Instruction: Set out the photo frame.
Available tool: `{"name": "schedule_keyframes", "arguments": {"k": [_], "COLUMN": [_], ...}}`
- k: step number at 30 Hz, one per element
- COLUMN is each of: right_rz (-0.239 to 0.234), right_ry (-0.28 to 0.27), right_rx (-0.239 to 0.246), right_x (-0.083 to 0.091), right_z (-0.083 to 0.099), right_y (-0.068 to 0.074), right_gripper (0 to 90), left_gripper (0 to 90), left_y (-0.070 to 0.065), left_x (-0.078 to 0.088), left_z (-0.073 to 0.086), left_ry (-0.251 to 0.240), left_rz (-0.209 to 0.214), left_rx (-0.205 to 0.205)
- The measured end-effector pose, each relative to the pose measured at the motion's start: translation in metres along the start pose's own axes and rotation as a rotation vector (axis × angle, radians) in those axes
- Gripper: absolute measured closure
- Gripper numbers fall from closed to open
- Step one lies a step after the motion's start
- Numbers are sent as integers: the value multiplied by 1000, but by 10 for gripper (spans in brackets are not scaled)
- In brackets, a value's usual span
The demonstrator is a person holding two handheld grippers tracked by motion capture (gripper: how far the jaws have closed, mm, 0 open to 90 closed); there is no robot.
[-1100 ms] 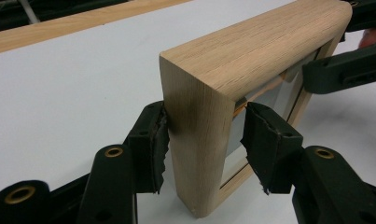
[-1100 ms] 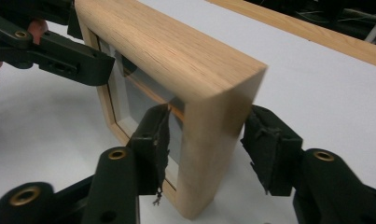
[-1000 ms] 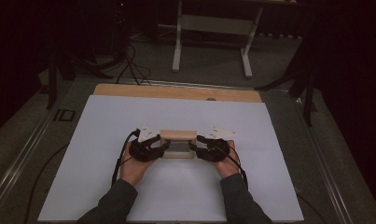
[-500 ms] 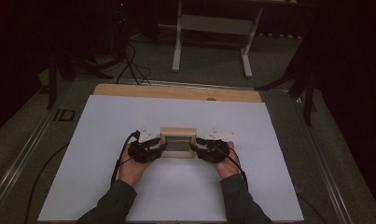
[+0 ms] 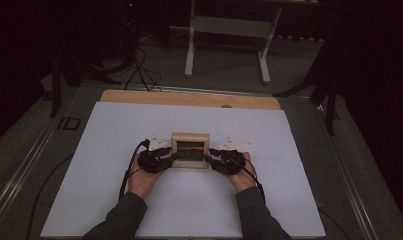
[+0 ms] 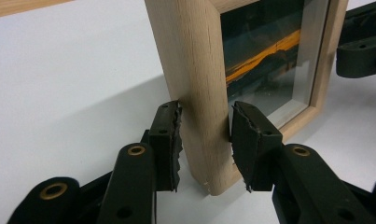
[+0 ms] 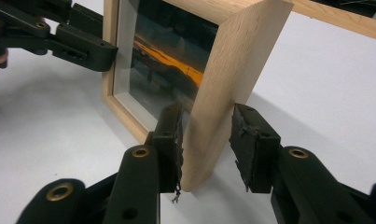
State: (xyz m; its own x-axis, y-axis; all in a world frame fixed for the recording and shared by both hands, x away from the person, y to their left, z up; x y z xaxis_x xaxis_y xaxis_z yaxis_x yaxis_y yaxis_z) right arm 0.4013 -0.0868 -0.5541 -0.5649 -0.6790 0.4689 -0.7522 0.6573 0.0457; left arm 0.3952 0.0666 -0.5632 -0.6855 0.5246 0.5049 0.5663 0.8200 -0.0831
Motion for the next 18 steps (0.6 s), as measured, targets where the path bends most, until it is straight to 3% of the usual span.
{"name": "schedule_keyframes", "arguments": {"k": [11,18], "right_rz": [7,6], "right_ry": [22,22], "right_rx": [-1,4], "right_x": [-3,-2], "right_z": [5,4], "right_y": [-2,-2], "right_gripper": [639,615], "left_gripper": [613,549], "left_y": [-2,-3], "left_x": [1,2], "left_z": [0,0], "left_ry": [-1,1], "left_rz": [10,11], "left_rx": [0,2]}}
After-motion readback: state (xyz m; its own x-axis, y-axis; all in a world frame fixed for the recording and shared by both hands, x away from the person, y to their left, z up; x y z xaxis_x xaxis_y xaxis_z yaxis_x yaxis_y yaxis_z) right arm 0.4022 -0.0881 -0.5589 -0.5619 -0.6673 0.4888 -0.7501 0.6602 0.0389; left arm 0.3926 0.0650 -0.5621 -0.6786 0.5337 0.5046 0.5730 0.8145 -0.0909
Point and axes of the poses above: each handheld gripper's, and its own axes: x roughly backward along the jaws, z roughly out of its underside, y roughly to its left, the point moved 10 cm from there along -x, roughly forward along the jaws, and after that the axes turned 6 degrees about -y, right-handed, at the moved point
